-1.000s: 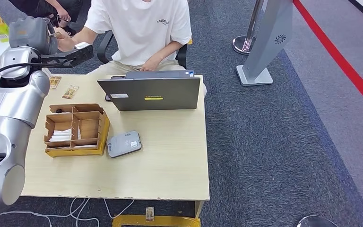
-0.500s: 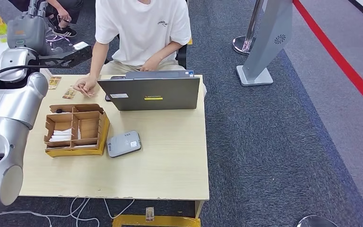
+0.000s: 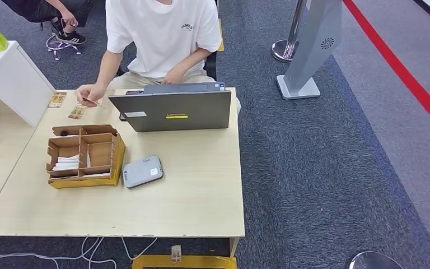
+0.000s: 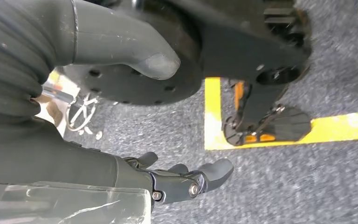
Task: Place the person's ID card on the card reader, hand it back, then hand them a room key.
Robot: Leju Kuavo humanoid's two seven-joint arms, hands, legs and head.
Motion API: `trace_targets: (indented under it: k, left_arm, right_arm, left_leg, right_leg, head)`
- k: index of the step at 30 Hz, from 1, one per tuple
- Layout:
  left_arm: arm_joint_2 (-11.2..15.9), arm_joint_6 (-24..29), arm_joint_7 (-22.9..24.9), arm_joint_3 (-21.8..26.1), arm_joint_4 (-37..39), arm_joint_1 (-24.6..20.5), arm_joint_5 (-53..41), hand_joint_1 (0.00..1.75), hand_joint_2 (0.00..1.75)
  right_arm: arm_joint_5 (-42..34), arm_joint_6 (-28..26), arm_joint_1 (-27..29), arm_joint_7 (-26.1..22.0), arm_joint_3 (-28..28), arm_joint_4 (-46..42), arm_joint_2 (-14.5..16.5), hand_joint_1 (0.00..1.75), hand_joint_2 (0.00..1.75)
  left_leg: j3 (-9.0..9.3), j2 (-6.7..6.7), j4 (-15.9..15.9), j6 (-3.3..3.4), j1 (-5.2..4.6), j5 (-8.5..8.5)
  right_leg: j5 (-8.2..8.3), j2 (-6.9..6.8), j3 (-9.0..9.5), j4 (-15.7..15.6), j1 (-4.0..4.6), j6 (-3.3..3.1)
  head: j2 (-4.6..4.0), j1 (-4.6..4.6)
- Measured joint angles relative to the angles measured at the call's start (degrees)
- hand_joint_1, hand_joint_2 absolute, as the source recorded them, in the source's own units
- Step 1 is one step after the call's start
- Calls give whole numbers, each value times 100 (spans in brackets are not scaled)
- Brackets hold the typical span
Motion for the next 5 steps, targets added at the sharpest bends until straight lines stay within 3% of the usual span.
trace_targets:
  k: [5]
  left_arm:
    - [784,-152,142,490,78,33,208,0,175]
  right_arm:
    - [-9,9,-2,-53,-6,-2,-14,0,175]
  left_leg:
    - [-13,-61,-4,-6,9,-2]
  right_leg:
    - [-22,-60,18,3,9,-15]
  head:
    - [0,14]
